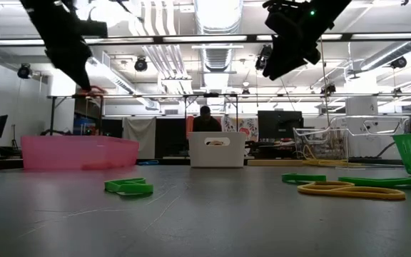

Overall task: Sort rubber bands into baskets
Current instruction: Put the orange rubber band into the pink bin, then put the blue rubber band into the yellow bin

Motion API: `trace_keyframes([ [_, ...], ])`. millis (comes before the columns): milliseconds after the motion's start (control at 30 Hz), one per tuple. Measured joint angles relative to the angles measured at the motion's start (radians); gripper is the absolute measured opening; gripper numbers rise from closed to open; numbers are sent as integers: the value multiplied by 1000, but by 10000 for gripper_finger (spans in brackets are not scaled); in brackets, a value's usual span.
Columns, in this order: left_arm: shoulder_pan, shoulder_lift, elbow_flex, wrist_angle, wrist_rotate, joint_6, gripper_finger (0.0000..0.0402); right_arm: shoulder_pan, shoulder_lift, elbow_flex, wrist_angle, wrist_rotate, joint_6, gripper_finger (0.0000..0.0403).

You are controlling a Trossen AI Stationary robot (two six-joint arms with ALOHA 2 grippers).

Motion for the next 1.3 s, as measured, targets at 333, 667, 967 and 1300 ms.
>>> trace_keyframes([
  [333,645,-92,-63,181,274,271,0,0,0,0,49,0,-11,157],
  [667,852,-30,-83,292,341,365,2,0,0,0,49,0,-21,157],
  [967,852,18,-75,308,340,391,70,0,0,0,49,0,-33,157],
  [1300,819,48,37,515,539,461,102,0,0,0,48,1,-57,157],
])
